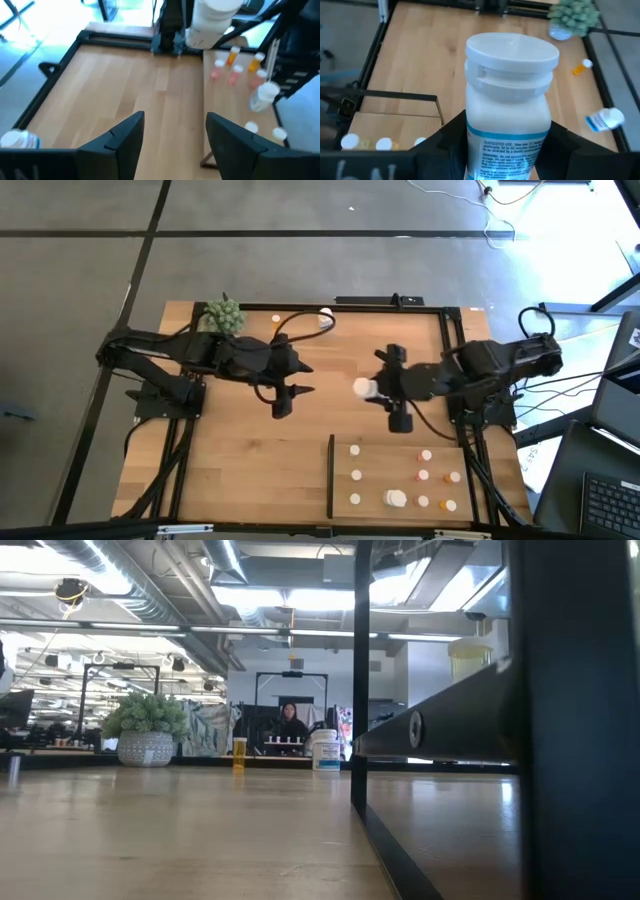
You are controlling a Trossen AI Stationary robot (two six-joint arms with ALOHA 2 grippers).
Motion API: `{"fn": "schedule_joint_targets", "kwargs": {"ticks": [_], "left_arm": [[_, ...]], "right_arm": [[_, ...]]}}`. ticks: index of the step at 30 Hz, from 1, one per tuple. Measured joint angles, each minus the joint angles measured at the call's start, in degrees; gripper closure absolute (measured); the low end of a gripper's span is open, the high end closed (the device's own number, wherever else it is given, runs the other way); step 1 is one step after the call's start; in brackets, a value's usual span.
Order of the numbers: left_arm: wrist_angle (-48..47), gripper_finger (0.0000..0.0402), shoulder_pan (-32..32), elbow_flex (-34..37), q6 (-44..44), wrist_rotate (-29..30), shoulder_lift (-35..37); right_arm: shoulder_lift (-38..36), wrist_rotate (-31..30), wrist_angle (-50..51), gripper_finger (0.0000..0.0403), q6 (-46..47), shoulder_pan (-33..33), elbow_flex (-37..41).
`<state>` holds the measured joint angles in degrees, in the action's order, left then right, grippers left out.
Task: Pick and place medicine bottles onto shelf by color
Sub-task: Put the bottom supplement bottle on the shelf aligned with the other supplement bottle
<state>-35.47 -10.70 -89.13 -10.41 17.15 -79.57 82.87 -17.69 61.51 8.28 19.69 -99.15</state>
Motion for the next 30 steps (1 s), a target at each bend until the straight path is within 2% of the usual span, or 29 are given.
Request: {"fn": "schedule_joint_targets", "kwargs": {"ticks": [6,12,20,25,30], "left_arm": [[-0.86,0.0195,-1.25,0.04,0.00,0.00,0.83],[-1.95,0.0195,-3.55,0.07,0.01,-0.11,0.79],[-2.03,0.0195,-4.68,0.09,0.08,-0.02,0.77],[-2.02,0.0195,-5.18,0.09,0.08,-0.10,0.77],[-1.84,0.0195,-5.11,0.09,0.08,-0.04,0.77]], "right_arm": [[-2.65,-11.04,2.66,0.0231,11.25,7.67,1.58],[-6.29,-18.14,1.55,0.0231,27.03,14.73,11.14],[-8.99,-24.50,-11.62,0.0231,39.32,22.79,25.45],[-8.94,-27.33,-16.49,0.0231,48.87,27.06,32.09],[-8.94,-30.90,-22.77,0.0231,54.14,30.26,37.07]]}}
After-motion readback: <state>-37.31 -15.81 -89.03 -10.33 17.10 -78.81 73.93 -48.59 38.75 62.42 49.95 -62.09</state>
